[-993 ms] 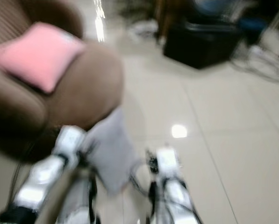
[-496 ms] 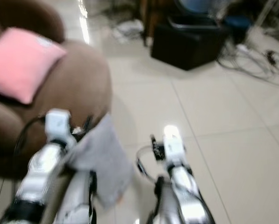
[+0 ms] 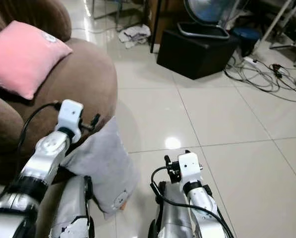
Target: Move the pillow to the sofa from floor
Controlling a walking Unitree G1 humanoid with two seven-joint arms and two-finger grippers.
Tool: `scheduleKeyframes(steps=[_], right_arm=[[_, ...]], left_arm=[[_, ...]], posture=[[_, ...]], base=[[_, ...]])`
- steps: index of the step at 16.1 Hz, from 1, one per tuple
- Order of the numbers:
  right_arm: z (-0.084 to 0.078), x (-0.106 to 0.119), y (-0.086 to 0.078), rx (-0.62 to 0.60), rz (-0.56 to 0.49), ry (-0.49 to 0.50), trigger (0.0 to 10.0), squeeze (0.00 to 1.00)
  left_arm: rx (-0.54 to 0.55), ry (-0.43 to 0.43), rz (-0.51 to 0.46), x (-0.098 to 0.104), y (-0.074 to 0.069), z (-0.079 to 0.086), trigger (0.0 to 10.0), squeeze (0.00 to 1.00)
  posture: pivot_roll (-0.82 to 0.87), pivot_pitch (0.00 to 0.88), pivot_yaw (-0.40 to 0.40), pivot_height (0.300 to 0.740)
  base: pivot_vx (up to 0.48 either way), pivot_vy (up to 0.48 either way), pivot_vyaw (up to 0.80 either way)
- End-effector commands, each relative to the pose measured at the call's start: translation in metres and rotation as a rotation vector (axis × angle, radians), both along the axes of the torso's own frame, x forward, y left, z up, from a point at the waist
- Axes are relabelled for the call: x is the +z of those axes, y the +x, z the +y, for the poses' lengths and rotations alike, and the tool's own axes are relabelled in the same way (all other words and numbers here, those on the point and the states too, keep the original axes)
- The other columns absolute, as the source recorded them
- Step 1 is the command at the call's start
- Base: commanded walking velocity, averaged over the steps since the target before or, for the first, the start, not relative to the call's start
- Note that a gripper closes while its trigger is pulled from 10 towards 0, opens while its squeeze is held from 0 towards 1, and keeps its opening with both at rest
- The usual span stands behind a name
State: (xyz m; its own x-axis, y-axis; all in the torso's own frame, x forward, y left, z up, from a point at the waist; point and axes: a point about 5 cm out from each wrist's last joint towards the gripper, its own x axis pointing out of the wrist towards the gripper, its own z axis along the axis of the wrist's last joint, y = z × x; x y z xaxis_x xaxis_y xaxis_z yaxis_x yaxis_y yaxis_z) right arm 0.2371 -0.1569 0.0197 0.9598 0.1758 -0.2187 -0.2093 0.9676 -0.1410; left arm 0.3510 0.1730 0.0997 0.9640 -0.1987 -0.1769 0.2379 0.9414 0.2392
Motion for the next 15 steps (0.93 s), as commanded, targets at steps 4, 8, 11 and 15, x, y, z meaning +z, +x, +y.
scheduleKeyframes(steps=[4,8,11,15], right_arm=[[-0.004,-0.001,-0.007,-0.028,0.006,0.024,10.0,0.00],[-0.006,-0.005,-0.030,-0.015,0.039,0.010,10.0,0.00],[-0.016,-0.004,-0.044,-0.030,0.059,-0.013,10.0,0.00],[-0.025,-0.002,-0.063,-0.057,0.085,-0.032,10.0,0.00]], left_arm=[[-0.120,0.001,-0.108,0.051,0.038,-0.046,10.0,0.00],[-0.062,0.105,-0.005,0.042,0.044,-0.039,10.0,0.00],[-0.004,0.176,0.157,0.004,0.029,-0.018,10.0,0.00],[0.005,0.255,0.218,-0.013,0.020,-0.009,10.0,0.00]], posture=[[0.11,0.133,-0.106,0.546],[0.08,0.204,-0.121,0.546],[0.04,0.233,-0.136,0.546],[-0.02,0.282,-0.143,0.546]], base=[[0.000,0.000,0.00],[0.000,0.000,0.00],[0.000,0.000,0.00],[0.000,0.000,0.00]])
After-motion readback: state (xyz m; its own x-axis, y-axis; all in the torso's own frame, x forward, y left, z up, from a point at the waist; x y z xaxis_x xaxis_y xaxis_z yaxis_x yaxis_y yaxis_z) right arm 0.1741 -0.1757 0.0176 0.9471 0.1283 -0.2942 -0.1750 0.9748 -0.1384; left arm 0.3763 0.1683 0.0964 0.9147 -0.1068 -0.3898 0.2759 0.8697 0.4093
